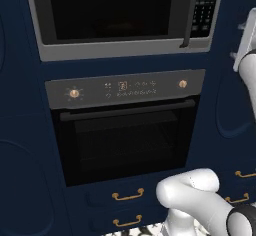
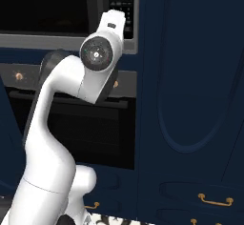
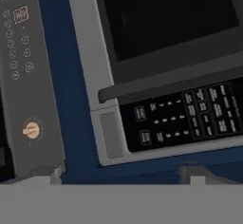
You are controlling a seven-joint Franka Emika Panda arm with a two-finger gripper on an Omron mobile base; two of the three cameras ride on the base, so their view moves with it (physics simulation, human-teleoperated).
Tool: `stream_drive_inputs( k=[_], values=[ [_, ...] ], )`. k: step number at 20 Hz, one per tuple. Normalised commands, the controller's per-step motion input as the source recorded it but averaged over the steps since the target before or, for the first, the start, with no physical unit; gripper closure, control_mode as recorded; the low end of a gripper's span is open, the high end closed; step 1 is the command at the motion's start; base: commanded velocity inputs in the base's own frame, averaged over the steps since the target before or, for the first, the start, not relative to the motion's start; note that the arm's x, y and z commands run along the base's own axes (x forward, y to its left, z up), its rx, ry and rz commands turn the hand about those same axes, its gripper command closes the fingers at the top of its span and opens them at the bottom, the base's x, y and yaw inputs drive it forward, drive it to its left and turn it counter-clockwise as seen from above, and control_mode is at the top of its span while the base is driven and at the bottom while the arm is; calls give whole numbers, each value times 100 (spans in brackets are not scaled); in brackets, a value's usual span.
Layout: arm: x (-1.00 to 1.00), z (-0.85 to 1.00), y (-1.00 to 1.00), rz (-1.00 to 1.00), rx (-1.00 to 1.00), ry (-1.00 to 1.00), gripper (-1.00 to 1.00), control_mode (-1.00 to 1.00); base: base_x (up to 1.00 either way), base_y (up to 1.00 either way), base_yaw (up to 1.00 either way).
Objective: Pick the squash from the sink and place it in the bowl. Then pick the bowl and place it in the microwave. Then close the microwave door and press the start button.
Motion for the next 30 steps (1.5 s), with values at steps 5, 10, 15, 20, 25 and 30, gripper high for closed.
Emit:
stream_drive_inputs(
  k=[5, 10, 15, 20, 25, 30],
  values=[
    [50, 5, 24, 2, 19, -29, 100, -100, 0, 0, 0],
    [31, 1, 46, 3, 5, -6, 100, -100, 0, 0, 0],
    [25, 6, -4, 5, 5, 8, 100, -100, 0, 0, 0],
    [33, 1, 11, 0, 0, 6, 100, -100, 0, 0, 0],
    [56, -2, 1, 0, 0, 0, 100, -100, 0, 0, 0],
    [67, -12, 0, 0, 0, -1, 100, -100, 0, 0, 0]
  ],
)
